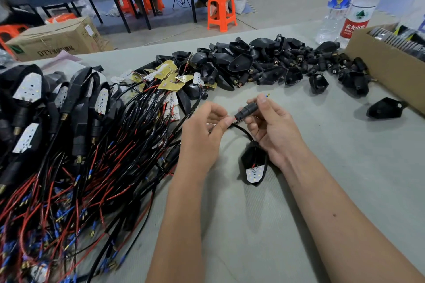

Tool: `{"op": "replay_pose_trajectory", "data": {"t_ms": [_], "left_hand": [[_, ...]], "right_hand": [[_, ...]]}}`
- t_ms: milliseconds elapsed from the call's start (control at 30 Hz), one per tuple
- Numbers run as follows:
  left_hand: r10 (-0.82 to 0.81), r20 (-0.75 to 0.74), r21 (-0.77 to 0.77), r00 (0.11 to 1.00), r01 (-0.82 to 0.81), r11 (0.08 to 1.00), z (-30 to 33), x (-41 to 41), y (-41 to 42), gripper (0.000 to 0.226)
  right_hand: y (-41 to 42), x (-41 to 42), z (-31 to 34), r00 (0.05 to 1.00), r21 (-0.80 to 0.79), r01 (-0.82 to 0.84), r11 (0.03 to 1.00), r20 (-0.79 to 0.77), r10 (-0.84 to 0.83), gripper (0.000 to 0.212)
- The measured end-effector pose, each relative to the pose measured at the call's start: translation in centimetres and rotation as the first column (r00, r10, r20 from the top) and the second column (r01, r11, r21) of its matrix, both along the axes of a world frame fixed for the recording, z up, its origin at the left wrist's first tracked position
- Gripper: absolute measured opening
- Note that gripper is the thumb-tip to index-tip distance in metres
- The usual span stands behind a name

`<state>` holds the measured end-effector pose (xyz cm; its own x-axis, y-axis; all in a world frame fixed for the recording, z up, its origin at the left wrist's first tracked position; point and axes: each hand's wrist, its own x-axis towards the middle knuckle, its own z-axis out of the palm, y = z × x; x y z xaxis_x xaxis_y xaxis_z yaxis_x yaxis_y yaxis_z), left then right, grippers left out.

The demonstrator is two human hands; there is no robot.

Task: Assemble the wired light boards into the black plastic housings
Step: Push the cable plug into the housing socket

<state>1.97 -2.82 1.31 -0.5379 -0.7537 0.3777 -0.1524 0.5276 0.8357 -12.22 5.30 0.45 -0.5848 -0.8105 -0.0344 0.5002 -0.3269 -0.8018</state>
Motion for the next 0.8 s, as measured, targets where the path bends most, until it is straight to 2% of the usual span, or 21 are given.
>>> {"op": "replay_pose_trajectory", "data": {"t_ms": [133, 300, 433, 533, 633, 700, 800], "left_hand": [[-0.027, -0.029, 0.031, 0.999, 0.028, 0.999, 0.0, 0.4, -0.2, 0.009], [0.054, -0.147, 0.09, 0.988, -0.041, 0.995, 0.1, 0.1, 0.1, 0.021], [0.072, -0.191, 0.116, 0.979, -0.05, 0.992, 0.1, -0.3, 0.3, 0.02], [0.027, -0.163, 0.11, 0.986, -0.009, 0.994, 0.1, -0.2, 0.0, 0.005], [0.054, -0.102, 0.118, 0.993, -0.042, 0.992, -0.2, 0.1, -0.2, 0.013], [0.03, -0.079, 0.181, 0.996, -0.016, 0.983, -0.3, -0.2, 0.1, 0.01], [-0.104, -0.025, 0.332, 0.994, 0.106, 0.937, -0.4, -0.7, 1.0, 0.011]], "right_hand": [[0.1, 0.0, 0.0, 1.0, -0.006, -0.02, 1.0, -0.008, 0.02, 0.023], [0.2, 0.1, 0.3, 0.997, -0.024, -0.072, 0.997, 0.004, 0.073, 0.021], [0.1, -0.1, 0.5, 0.999, -0.02, -0.022, 1.0, 0.043, 0.023, 0.021], [0.1, -0.5, 0.3, 0.994, -0.031, 0.047, 0.998, 0.099, -0.043, 0.026], [0.2, -0.8, 0.1, 0.993, -0.059, 0.044, 0.997, 0.111, -0.038, 0.032], [0.3, -0.7, -0.1, 0.996, -0.043, 0.047, 0.998, 0.08, -0.043, 0.03], [0.1, -0.7, -0.2, 0.992, 0.017, 0.126, 0.992, -0.009, -0.126, 0.027]]}}
